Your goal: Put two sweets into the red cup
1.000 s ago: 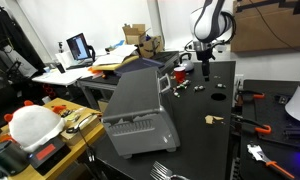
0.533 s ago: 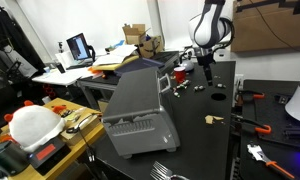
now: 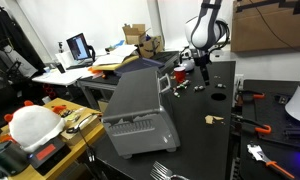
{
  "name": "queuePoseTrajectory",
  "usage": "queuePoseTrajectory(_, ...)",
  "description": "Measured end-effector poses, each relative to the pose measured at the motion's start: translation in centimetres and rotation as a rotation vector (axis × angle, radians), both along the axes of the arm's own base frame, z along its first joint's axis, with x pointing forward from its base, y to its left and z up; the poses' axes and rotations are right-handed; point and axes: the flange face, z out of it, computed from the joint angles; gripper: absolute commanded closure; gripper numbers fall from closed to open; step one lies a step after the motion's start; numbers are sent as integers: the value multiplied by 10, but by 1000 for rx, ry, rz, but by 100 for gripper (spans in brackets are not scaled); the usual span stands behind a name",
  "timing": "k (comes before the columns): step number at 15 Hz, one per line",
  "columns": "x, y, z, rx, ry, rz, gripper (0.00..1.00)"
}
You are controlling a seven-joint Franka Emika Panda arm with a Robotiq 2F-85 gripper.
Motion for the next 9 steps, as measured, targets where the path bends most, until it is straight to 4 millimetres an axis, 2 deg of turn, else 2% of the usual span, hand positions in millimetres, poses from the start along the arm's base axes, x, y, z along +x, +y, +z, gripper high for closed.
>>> queuePoseTrajectory(9,7,15,-12,-1,15,75,0)
